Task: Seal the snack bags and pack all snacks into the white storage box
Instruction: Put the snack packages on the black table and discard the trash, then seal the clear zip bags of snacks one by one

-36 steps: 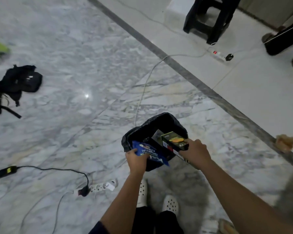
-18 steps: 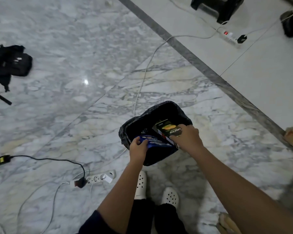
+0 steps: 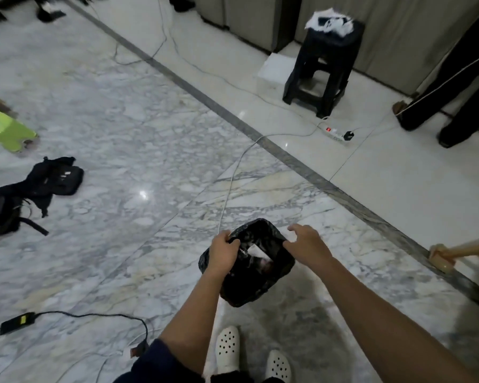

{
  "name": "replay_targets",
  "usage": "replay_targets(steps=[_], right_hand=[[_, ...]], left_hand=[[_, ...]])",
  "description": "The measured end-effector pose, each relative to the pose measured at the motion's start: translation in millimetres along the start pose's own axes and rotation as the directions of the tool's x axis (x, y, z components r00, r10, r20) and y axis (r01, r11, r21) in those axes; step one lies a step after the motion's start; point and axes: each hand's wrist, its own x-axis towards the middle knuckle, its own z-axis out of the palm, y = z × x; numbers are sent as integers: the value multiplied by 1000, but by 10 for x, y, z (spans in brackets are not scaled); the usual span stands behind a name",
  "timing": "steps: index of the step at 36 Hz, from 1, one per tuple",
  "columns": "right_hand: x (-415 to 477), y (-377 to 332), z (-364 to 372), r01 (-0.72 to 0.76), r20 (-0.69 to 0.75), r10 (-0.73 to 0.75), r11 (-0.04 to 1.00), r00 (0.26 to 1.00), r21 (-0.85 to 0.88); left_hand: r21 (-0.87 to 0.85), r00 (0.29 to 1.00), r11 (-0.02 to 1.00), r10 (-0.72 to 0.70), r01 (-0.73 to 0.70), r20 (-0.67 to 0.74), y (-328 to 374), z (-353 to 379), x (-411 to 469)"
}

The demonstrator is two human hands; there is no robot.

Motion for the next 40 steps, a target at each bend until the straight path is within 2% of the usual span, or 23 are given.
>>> replay_targets(steps=[5,9,15,20,24,27,34,36,40], right_hand=[[-531,-135,-805,49,-100,-51,999,994,-25],[-984,-116,-1562,42,-236,-41,999,971,-2],[-1733,190,-2422,-26,-466,70,995,882,99],[-2382,571,-2693,-115,-572,208,974,793,195],[-2837,858,-2677,-194,-631,328,942,703,274],[-3251,1028,-2568,-243,-662,432,900,612,362],[-4418,1372,-1787,-429,-599,725,687,340,587],[-4726,1394,-1482,-455,-557,782,619,279,641],[-5310,1364,-895,-468,-479,864,490,153,736]], left_hand=[[76,979,976,203,-205,28,875,-210,-489],[167,918,902,391,-397,69,1570,-266,-802],[298,752,695,641,-654,156,2549,-48,-1382],[320,554,465,777,-825,299,3058,367,-1874],[264,417,330,804,-906,425,3272,675,-2213],[208,288,208,807,-956,515,3348,923,-2474],[12,-7,-25,666,-1000,745,3042,1519,-3351],[-59,-77,-50,624,-997,777,2860,1642,-3590],[-205,-177,-1,506,-979,844,2373,1801,-4079]])
